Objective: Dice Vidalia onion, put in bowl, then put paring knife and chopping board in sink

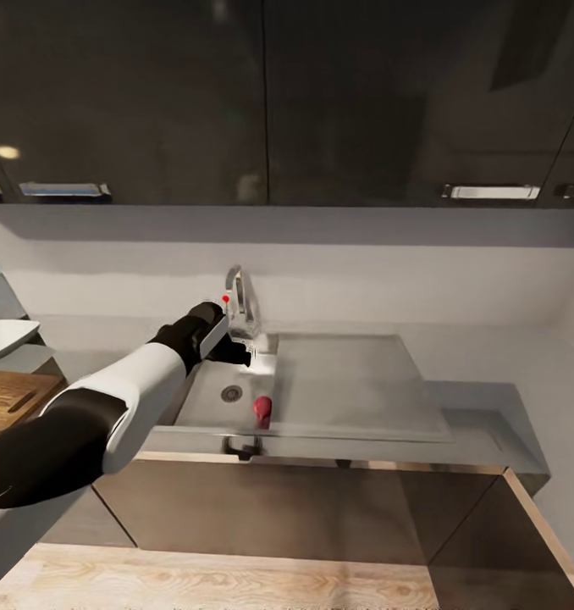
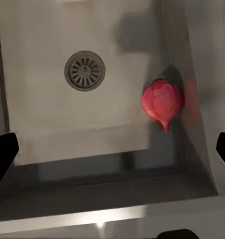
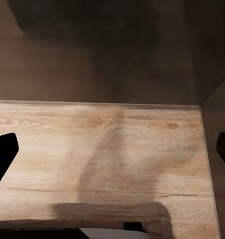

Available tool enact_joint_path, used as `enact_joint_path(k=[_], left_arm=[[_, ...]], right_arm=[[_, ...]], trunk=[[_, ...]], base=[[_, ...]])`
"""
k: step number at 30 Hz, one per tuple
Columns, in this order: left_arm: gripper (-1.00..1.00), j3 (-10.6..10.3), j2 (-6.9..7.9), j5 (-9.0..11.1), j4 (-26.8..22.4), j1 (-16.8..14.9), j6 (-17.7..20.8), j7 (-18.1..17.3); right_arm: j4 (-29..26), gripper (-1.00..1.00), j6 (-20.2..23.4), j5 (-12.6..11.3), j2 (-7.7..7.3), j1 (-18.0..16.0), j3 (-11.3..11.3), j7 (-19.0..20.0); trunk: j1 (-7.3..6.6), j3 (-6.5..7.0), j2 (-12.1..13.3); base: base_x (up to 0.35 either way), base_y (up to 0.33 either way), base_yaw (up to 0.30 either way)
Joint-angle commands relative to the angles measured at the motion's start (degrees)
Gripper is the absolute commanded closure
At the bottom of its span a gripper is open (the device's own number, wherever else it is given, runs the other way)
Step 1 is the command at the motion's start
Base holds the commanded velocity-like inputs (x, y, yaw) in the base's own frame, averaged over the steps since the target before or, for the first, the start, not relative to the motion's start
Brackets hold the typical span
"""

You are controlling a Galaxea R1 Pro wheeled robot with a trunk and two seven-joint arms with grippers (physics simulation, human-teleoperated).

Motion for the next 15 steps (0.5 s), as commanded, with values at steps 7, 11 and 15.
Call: enact_joint_path(k=[7, 11, 15], left_arm=[[-1.0, -7.6, 2.02, 0.6, -1.4, 3.9, -2.4, -2.0], [-1.0, -10.6, 4.83, 0.5, -1.4, 4.5, -6.3, -11.5], [-1.0, -17.0, 6.91, 0.5, -1.5, 4.6, -9.8, -17.3]], right_arm=[[-0.1, -1.0, -0.1, 0.2, 0.1, 0.0, -0.4, 0.5], [-0.1, -1.0, -0.1, 0.2, 0.1, 0.0, -0.4, 0.5], [-0.1, -1.0, -0.1, 0.2, 0.1, 0.0, -0.4, 0.5]], trunk=[[0.03, -0.74, -0.1], [0.03, -1.1, -0.1], [0.03, -1.46, -0.1]], base=[[0.001, 0.0, 0.0], [0.0, 0.0, 0.0], [0.0, 0.0, 0.0]])
